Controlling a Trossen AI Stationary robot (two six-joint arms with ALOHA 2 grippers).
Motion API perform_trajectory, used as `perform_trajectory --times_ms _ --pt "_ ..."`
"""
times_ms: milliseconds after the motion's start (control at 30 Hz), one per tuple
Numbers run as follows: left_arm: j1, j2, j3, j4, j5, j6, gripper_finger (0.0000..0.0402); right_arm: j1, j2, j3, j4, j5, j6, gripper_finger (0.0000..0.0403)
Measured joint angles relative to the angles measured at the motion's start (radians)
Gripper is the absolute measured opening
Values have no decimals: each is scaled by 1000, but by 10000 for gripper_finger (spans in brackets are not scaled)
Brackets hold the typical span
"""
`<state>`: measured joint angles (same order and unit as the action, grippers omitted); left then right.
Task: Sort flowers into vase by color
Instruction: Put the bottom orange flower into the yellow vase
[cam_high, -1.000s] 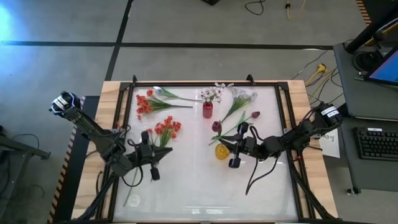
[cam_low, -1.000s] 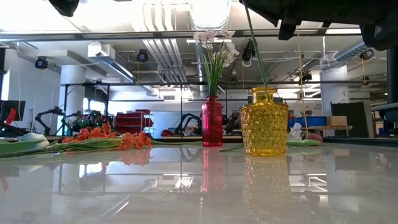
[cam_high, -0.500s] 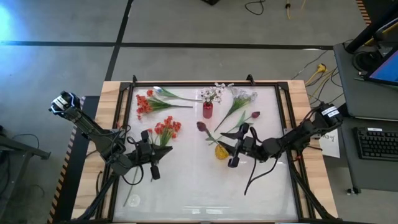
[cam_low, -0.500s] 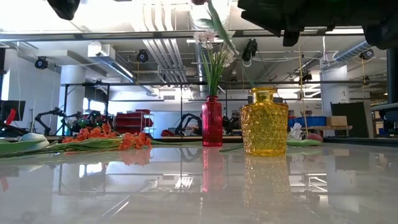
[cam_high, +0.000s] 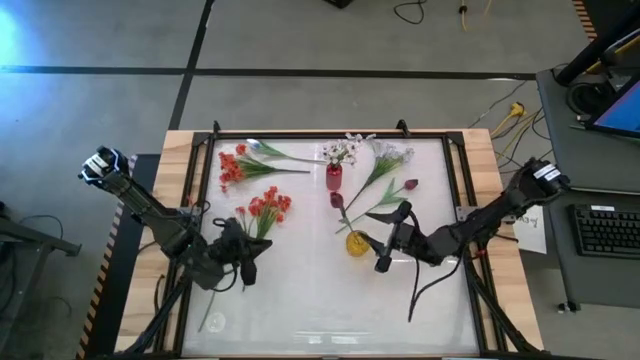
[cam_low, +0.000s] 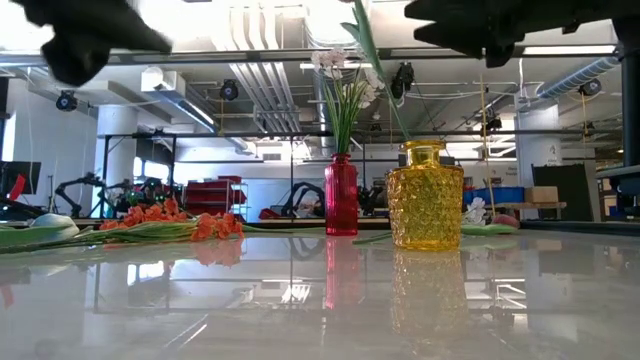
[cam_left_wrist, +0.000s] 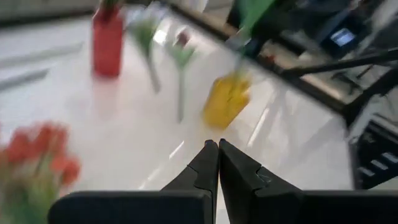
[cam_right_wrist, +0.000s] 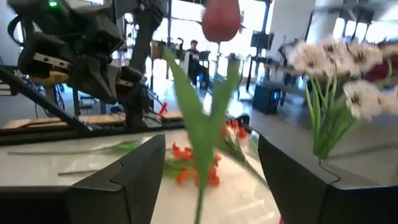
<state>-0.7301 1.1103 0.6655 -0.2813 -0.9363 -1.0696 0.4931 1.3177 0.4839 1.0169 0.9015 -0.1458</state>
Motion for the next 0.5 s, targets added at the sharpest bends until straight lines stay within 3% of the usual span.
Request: perform_trajectory --times_ms 100,267,400,500 --pt "15 0 0 -126 43 -95 0 0 -64 11 -165 1 140 259" --pt "105 0 0 -273 172 -98 0 0 -129 85 -516 -37 370 263" --pt "211 1 0 -334 305 -94 0 0 -130 156 -723 -40 453 257" --pt "242 2 0 -350 330 -92 0 0 -127 209 -825 -41 477 252"
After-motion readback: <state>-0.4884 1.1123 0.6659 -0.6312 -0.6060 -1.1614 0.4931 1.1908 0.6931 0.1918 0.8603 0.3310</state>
